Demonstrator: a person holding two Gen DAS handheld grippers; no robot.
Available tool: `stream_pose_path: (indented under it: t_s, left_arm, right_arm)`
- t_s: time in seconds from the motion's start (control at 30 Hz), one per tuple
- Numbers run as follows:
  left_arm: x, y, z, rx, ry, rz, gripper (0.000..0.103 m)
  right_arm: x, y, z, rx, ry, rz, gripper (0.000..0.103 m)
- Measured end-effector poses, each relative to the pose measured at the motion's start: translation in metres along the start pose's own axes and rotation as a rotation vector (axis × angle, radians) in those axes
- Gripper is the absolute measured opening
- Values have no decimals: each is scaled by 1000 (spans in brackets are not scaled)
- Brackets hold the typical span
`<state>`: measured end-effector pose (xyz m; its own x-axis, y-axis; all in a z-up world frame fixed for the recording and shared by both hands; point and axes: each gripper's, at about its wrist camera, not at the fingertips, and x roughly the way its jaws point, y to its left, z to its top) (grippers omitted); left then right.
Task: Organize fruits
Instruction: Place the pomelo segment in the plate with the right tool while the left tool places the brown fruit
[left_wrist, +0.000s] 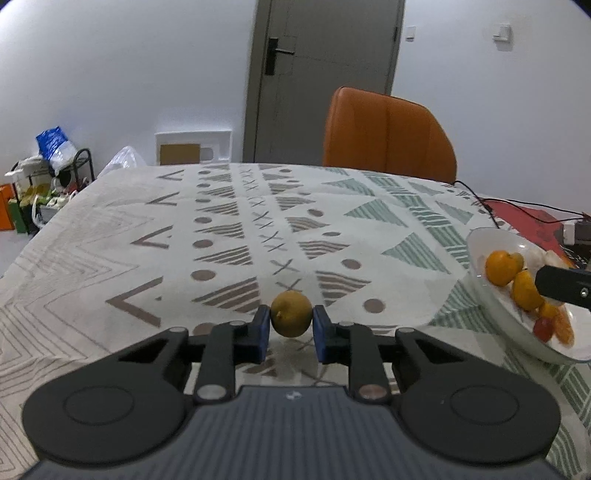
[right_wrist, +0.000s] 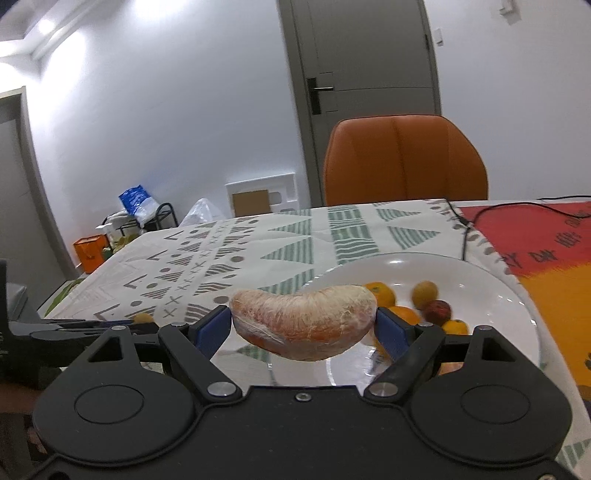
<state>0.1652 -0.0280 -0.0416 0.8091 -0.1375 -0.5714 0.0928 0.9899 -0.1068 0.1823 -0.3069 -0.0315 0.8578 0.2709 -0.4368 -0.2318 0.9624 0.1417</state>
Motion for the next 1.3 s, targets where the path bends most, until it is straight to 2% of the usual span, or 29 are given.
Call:
stream_pose_path:
  t_s: [0.9,1.3]
  left_arm:
    - [-16,-81,11,98,-38,-134,23]
    - [-15,-111,13,142,-36,-183,23]
  right_arm:
    - [-36,-64,-25,108,-11,-105,82]
    - [-48,-82,-29,148,-34,-106,84]
